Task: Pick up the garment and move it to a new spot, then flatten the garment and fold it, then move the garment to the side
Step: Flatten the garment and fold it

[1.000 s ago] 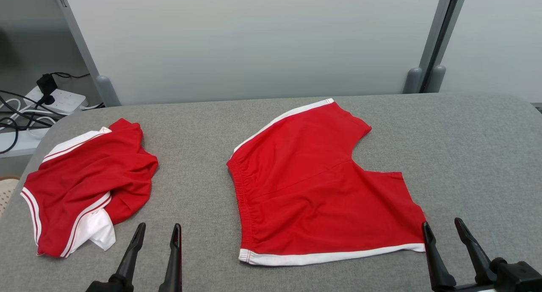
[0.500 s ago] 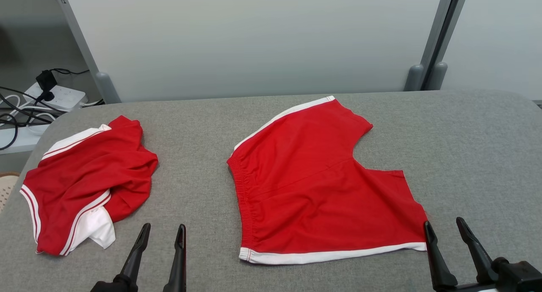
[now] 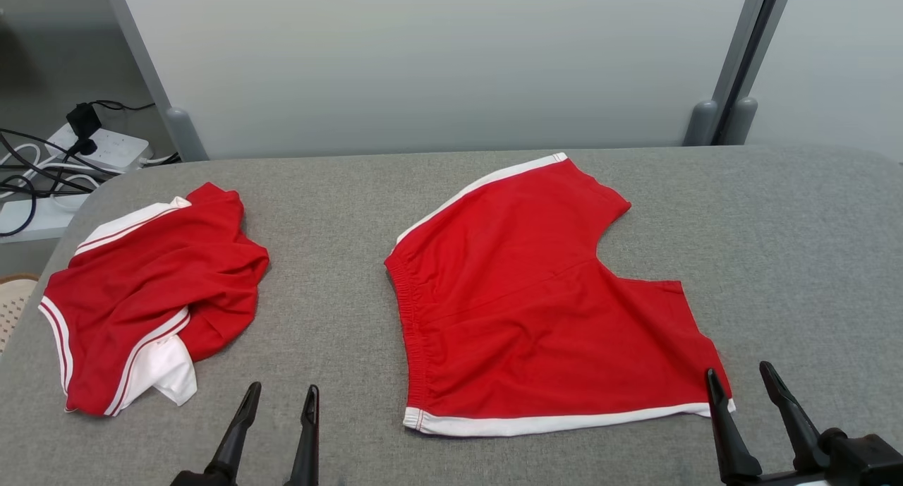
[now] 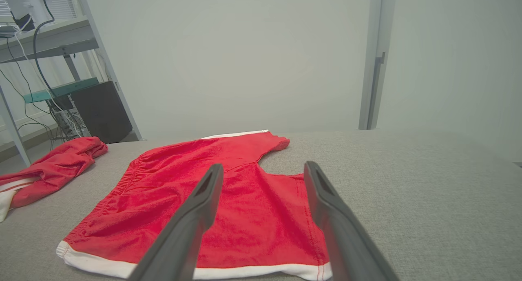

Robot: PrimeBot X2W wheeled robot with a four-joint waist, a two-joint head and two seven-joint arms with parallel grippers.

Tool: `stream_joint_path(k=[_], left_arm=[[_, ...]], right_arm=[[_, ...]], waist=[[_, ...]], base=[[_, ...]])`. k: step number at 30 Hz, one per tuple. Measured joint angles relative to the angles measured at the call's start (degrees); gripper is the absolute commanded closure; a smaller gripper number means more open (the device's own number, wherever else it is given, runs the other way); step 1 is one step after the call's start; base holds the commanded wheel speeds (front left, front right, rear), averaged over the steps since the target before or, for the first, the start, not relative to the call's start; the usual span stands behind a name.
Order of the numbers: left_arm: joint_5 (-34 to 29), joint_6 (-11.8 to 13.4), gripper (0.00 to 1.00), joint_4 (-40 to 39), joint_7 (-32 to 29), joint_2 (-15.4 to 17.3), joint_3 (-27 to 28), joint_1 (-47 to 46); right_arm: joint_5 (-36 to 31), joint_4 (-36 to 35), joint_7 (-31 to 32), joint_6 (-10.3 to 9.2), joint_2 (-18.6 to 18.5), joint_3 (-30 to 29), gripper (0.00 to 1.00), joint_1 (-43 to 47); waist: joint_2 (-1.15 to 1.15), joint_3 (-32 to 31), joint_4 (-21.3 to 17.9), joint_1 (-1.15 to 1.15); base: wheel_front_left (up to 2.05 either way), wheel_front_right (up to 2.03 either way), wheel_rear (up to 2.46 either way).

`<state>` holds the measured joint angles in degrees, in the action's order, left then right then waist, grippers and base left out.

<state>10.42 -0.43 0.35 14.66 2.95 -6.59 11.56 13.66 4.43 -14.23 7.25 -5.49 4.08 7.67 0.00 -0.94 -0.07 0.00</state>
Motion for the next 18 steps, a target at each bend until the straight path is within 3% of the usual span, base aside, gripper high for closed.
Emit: stream_joint_path(k=[18], left_arm=[[-3.5,-4.6,0.0,14.6,0.0,0.1,-6.5,-6.6]], right_arm=[[-0.1,-0.6,0.0,0.01,-1.5,0.5,0.0,-0.1]], waist=[[0.0,2.8,-1.5,0.0]], base=[[0.0,0.0,0.0]])
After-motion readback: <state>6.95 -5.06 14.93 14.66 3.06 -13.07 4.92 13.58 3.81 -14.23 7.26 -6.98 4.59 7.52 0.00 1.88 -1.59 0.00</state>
